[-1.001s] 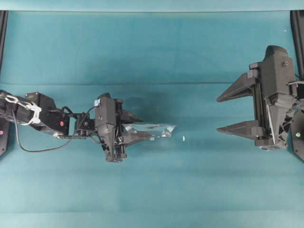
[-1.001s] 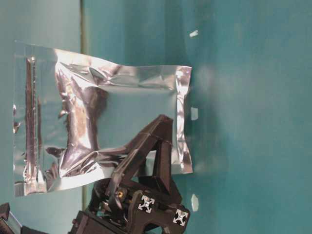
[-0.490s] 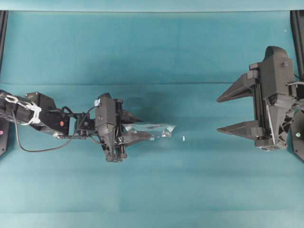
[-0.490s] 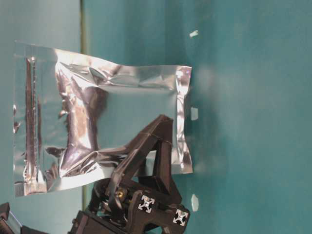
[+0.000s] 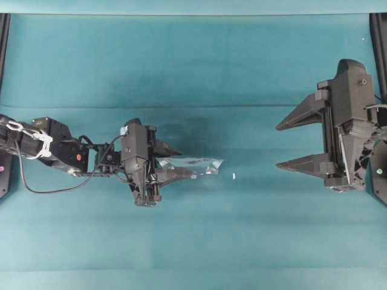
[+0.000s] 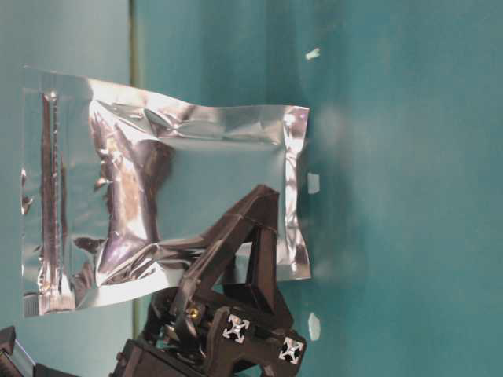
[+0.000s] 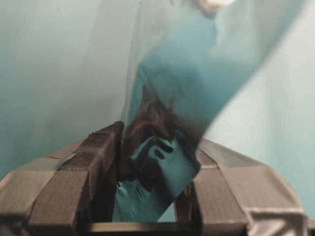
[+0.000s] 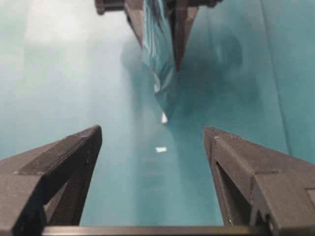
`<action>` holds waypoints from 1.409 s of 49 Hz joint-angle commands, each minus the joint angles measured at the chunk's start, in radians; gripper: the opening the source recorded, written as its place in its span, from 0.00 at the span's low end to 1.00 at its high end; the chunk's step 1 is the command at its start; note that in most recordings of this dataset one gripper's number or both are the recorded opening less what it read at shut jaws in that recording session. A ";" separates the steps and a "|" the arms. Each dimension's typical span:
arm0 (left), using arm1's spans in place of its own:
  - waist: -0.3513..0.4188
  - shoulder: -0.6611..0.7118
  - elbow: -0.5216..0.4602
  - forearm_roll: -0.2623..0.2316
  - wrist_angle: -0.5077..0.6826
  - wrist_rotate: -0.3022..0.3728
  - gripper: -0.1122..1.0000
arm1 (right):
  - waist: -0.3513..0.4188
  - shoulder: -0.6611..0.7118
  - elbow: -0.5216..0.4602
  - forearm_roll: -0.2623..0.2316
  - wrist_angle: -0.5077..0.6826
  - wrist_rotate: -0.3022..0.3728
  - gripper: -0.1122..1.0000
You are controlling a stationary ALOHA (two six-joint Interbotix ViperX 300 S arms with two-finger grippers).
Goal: Hand over the silver zip bag and make it stand upright.
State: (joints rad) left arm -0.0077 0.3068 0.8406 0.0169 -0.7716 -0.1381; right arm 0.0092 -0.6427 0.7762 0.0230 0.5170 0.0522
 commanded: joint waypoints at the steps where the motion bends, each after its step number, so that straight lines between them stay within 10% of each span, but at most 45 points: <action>1: -0.012 -0.006 -0.008 0.005 0.002 -0.006 0.41 | 0.003 -0.006 -0.008 -0.002 -0.009 0.008 0.93; 69: -0.012 -0.008 -0.008 0.005 0.009 -0.005 0.41 | 0.003 -0.006 0.012 -0.002 -0.032 0.008 0.93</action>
State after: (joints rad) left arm -0.0077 0.3068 0.8406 0.0184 -0.7655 -0.1396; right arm 0.0107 -0.6427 0.7977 0.0230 0.4939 0.0522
